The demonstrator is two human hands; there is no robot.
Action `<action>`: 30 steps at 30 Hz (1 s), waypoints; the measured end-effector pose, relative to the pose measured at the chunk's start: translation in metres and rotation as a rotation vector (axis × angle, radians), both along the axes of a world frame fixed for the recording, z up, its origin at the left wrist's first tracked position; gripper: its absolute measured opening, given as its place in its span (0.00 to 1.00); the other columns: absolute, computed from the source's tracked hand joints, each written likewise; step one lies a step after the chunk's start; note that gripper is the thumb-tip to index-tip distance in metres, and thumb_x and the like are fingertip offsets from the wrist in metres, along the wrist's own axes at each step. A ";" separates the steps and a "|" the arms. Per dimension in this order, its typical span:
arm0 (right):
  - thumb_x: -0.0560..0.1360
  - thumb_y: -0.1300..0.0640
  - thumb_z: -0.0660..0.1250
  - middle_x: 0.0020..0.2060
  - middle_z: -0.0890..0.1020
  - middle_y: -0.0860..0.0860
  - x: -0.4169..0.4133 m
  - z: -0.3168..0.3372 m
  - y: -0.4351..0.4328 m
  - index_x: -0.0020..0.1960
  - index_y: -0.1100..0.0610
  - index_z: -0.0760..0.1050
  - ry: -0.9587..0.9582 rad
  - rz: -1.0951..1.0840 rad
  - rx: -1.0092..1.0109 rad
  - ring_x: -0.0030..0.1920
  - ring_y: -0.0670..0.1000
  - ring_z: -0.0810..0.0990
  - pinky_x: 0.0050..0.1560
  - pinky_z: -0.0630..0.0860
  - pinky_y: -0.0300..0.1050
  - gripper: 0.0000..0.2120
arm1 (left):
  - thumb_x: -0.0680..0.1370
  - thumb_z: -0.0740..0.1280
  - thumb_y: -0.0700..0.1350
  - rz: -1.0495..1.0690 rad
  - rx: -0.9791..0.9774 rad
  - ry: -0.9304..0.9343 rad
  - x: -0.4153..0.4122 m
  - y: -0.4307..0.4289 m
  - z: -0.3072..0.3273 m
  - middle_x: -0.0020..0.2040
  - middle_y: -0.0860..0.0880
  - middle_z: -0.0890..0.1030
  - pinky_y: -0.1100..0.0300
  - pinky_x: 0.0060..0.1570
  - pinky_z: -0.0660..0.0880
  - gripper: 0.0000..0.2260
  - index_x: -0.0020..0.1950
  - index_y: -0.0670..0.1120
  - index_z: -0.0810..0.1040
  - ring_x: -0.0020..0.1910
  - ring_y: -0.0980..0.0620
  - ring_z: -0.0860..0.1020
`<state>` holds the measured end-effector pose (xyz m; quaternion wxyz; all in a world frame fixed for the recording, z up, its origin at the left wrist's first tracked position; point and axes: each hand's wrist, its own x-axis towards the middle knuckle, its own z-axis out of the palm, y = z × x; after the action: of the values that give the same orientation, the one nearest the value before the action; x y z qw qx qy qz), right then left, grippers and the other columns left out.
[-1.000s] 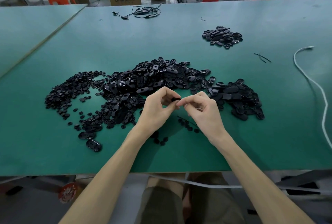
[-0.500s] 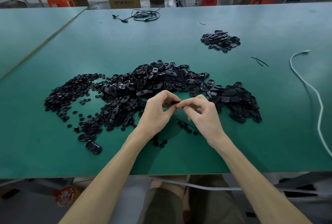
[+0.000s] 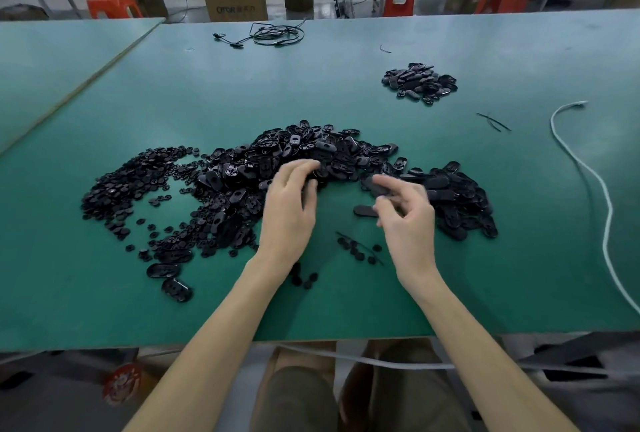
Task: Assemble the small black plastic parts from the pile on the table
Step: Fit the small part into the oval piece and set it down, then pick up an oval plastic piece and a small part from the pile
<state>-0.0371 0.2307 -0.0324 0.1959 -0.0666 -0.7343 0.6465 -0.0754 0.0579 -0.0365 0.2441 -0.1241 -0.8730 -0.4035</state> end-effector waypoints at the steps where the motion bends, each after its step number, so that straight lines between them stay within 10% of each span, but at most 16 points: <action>1: 0.80 0.65 0.66 0.58 0.75 0.46 -0.001 -0.001 0.002 0.63 0.48 0.80 -0.013 -0.061 -0.027 0.50 0.47 0.81 0.53 0.81 0.45 0.17 | 0.84 0.63 0.35 0.079 -0.011 -0.013 0.000 -0.001 0.000 0.70 0.47 0.77 0.53 0.74 0.69 0.16 0.72 0.40 0.77 0.71 0.50 0.73; 8: 0.80 0.67 0.63 0.67 0.64 0.49 -0.005 -0.007 0.006 0.78 0.55 0.66 -0.049 -0.217 -0.109 0.59 0.51 0.81 0.46 0.78 0.31 0.27 | 0.84 0.59 0.34 0.153 -0.355 -0.190 -0.007 0.002 -0.006 0.82 0.46 0.64 0.51 0.82 0.43 0.25 0.82 0.43 0.64 0.83 0.50 0.56; 18: 0.81 0.67 0.64 0.83 0.53 0.45 -0.003 -0.008 0.008 0.83 0.51 0.60 0.005 -0.214 -0.025 0.66 0.34 0.74 0.55 0.81 0.40 0.34 | 0.84 0.65 0.40 0.243 -0.230 -0.191 -0.003 -0.001 -0.004 0.64 0.50 0.77 0.55 0.65 0.54 0.15 0.70 0.50 0.78 0.67 0.48 0.67; 23: 0.80 0.64 0.69 0.61 0.80 0.46 0.000 -0.006 0.005 0.66 0.52 0.81 0.030 -0.041 0.175 0.58 0.42 0.80 0.58 0.80 0.42 0.16 | 0.83 0.69 0.41 0.251 -0.211 -0.174 -0.004 -0.002 -0.006 0.58 0.50 0.75 0.60 0.57 0.51 0.10 0.63 0.50 0.82 0.63 0.48 0.66; 30: 0.73 0.53 0.79 0.46 0.82 0.40 0.004 -0.007 -0.005 0.52 0.48 0.86 0.028 0.321 0.498 0.56 0.45 0.70 0.56 0.64 0.28 0.08 | 0.81 0.70 0.37 0.113 0.180 -0.174 -0.003 -0.006 0.002 0.51 0.50 0.76 0.70 0.56 0.68 0.08 0.53 0.51 0.83 0.51 0.60 0.77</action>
<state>-0.0327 0.2261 -0.0394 0.1117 0.1095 -0.8688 0.4699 -0.0785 0.0515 -0.0349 0.1999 -0.0168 -0.8568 -0.4750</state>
